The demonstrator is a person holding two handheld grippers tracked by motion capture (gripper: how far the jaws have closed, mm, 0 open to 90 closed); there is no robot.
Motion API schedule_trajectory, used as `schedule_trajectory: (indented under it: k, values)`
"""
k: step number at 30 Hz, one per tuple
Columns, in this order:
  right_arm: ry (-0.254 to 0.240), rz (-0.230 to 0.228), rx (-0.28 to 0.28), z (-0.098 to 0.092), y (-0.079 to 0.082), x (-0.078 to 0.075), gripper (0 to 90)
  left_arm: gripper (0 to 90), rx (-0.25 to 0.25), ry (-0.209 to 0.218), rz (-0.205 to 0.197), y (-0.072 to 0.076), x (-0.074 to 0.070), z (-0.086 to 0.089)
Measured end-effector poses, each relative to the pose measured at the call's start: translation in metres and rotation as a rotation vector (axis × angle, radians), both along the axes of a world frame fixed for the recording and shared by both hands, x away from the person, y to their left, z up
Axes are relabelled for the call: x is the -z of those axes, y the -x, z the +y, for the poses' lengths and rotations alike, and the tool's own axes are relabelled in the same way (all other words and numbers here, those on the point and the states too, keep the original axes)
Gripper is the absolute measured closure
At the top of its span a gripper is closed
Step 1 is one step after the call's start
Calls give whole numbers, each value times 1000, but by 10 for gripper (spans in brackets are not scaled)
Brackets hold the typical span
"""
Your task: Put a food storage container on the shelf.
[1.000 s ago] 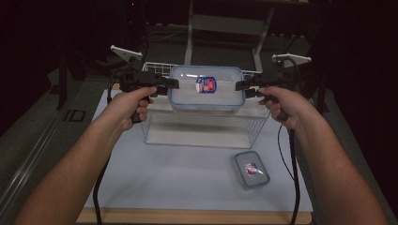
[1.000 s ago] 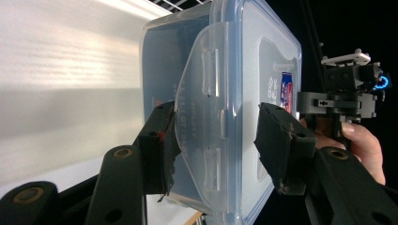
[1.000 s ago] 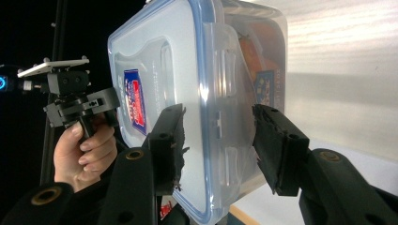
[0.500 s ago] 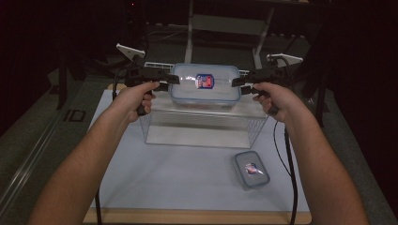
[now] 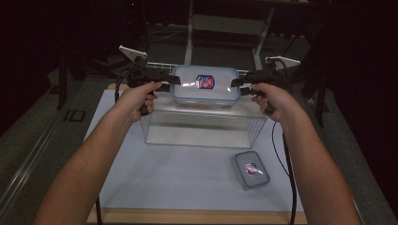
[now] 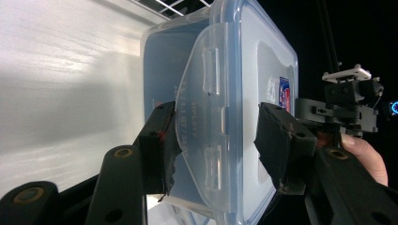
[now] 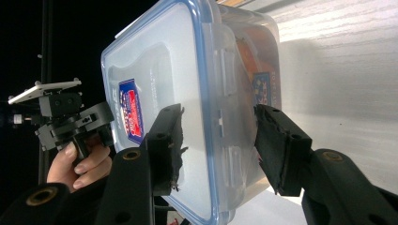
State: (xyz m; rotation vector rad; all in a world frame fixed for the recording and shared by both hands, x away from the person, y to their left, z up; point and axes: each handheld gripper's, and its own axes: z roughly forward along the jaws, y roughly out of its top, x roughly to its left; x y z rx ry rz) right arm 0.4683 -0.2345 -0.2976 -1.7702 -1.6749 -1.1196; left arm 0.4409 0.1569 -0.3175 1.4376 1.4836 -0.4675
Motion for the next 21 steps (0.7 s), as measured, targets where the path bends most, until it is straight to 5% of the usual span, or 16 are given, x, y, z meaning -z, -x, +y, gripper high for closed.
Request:
schedule_trajectory:
  k: [15,21]
  values:
    - [-4,8,38,1,-3,8,506,463,-14,8,9,-6,8,0]
    - [5,-17,45,1,1,5,426,396,-4,10,0,-3,6,-1]
